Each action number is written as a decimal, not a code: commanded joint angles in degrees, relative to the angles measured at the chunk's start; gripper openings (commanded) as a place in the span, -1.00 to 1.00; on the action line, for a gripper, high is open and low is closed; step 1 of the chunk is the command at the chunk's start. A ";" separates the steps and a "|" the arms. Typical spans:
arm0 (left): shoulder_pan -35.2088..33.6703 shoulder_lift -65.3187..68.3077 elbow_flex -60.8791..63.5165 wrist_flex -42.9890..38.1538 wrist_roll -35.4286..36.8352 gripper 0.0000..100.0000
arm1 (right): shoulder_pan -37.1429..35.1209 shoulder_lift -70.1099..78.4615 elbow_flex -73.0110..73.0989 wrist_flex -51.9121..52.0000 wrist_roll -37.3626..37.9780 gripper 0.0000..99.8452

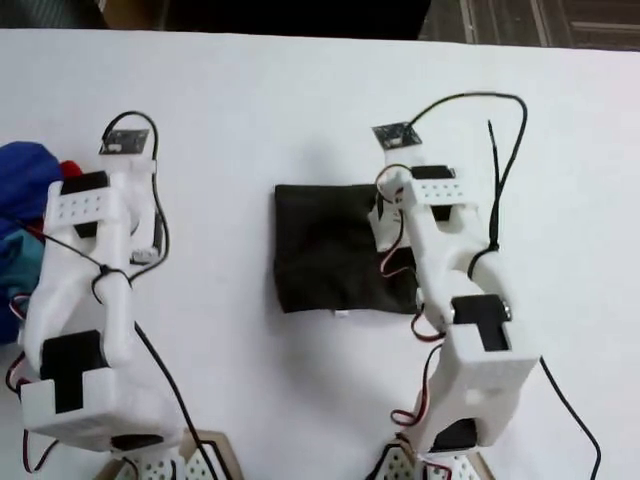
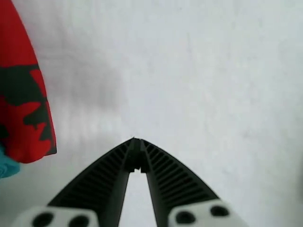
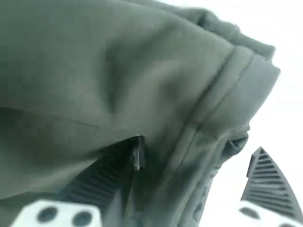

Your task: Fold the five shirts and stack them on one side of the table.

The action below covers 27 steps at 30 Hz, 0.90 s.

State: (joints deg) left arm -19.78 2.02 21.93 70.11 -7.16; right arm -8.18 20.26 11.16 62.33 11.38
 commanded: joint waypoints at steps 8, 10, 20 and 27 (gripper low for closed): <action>0.53 -0.18 -2.33 0.88 0.35 -0.94 | -2.59 4.88 -3.08 0.13 -0.44 -0.30; 0.53 -0.18 -2.33 0.88 0.44 -0.94 | -4.18 4.97 -3.08 1.80 -0.09 -0.31; 0.26 -0.09 -1.98 -3.52 0.62 -0.94 | -7.34 6.64 -2.99 5.05 1.14 -0.30; 0.53 0.09 -0.75 -2.90 0.62 -0.94 | -7.34 6.81 -2.99 4.70 1.05 -0.30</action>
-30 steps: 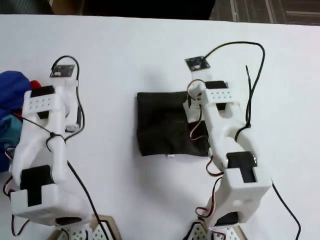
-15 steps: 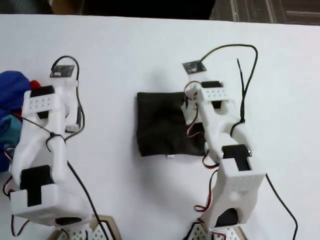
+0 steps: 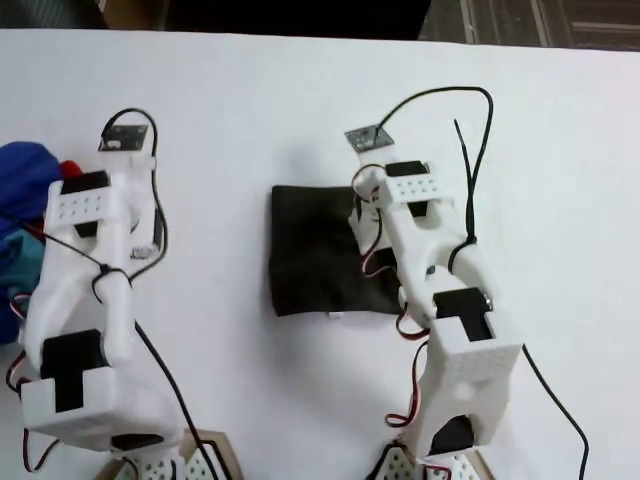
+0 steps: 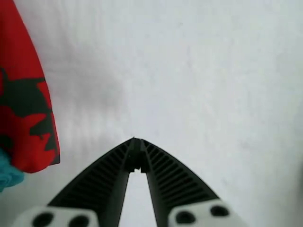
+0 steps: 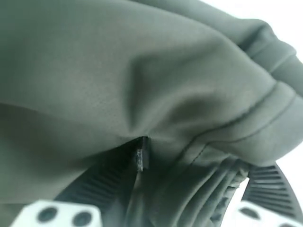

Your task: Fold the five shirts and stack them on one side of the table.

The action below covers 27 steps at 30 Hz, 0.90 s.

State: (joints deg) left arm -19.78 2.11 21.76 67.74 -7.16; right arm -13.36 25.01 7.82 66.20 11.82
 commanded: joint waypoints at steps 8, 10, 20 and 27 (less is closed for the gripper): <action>0.53 1.85 -0.48 -0.70 0.53 -0.94 | 0.48 2.15 0.09 1.19 -2.20 -0.30; 0.53 2.11 -0.48 -0.70 0.53 -0.94 | -0.31 2.59 -1.14 2.95 -2.11 -0.31; 0.53 1.85 -0.48 -0.44 0.53 -0.94 | -0.22 9.80 -8.97 13.14 3.87 -0.97; 0.53 1.85 -0.48 -0.44 0.53 -0.94 | 3.56 9.27 -10.29 14.90 3.87 -0.96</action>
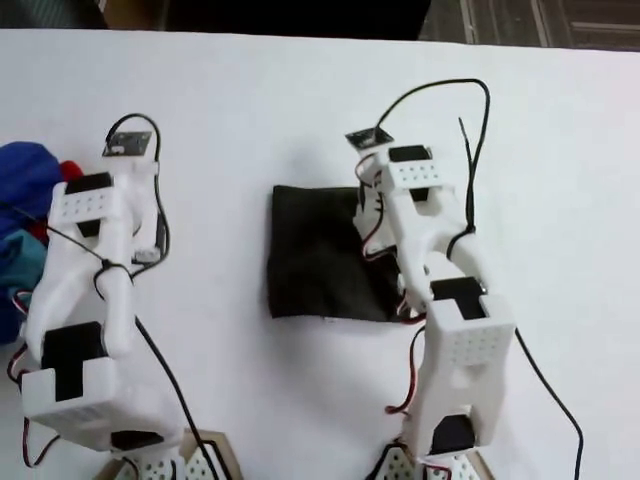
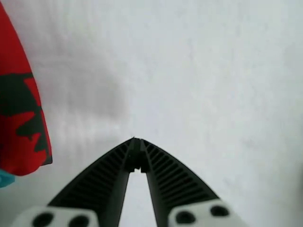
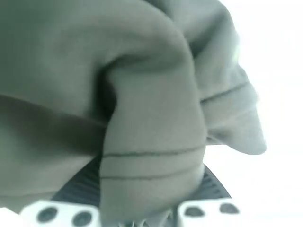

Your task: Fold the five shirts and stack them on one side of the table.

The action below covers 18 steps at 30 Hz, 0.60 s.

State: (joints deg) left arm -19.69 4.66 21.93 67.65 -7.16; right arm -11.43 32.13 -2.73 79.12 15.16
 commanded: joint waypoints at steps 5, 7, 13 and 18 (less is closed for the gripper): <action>0.44 -0.70 -0.66 -0.26 0.53 -0.94 | 12.79 -1.36 -1.67 1.19 4.92 -0.96; 0.44 -0.70 -0.66 -0.26 0.53 -0.94 | 17.89 -2.24 -3.16 1.19 10.46 -0.96; 0.44 -0.35 -0.66 -0.53 0.53 -0.94 | 30.02 -2.33 -12.66 1.27 22.77 -0.96; 0.44 -0.26 -0.31 -0.70 0.53 -0.94 | 35.74 -2.33 -23.30 0.31 28.22 -0.96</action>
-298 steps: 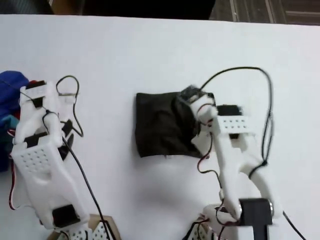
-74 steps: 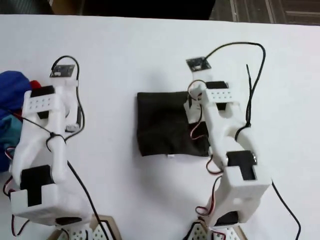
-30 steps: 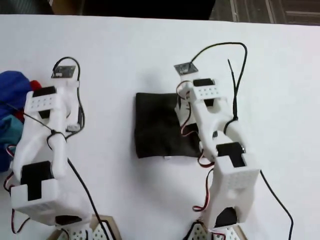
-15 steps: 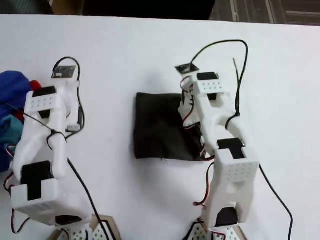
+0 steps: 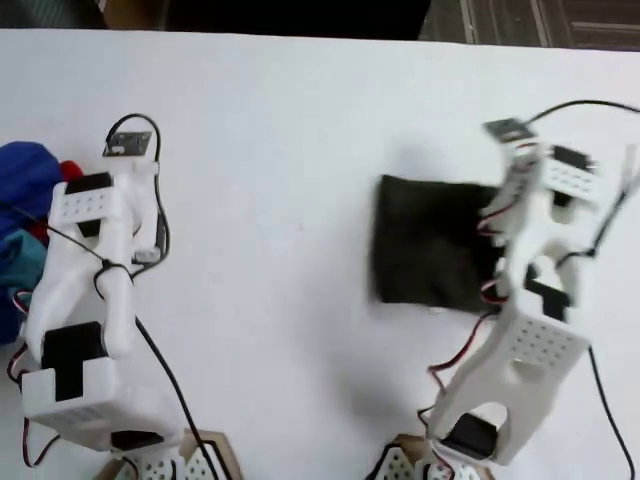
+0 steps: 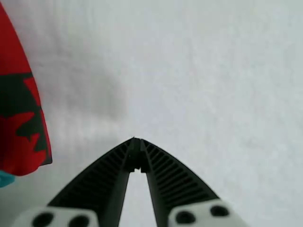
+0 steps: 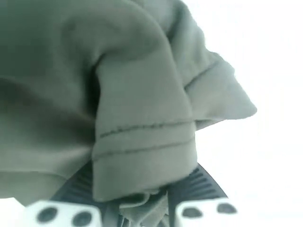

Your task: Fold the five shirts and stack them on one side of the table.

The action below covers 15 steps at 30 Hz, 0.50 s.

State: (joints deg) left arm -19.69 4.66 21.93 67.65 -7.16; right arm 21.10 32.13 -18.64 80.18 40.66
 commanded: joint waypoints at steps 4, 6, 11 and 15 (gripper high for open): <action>0.35 -0.26 -0.57 -0.70 0.53 -0.94 | 4.88 -2.24 -14.33 -4.88 4.84 -0.96; 0.26 -0.35 -0.31 -0.35 0.53 -0.94 | 4.88 -2.24 -15.65 -6.90 6.24 -0.96; 0.00 -0.53 -0.57 -0.18 0.26 -0.94 | 6.11 -0.40 -15.91 -10.86 7.12 -0.96; 0.00 -0.44 -0.31 -0.18 0.35 -0.94 | 9.10 5.05 -16.70 -13.05 7.21 -0.96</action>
State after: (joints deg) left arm -19.69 4.66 21.93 67.65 -7.16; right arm 27.69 35.47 -32.70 69.36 47.43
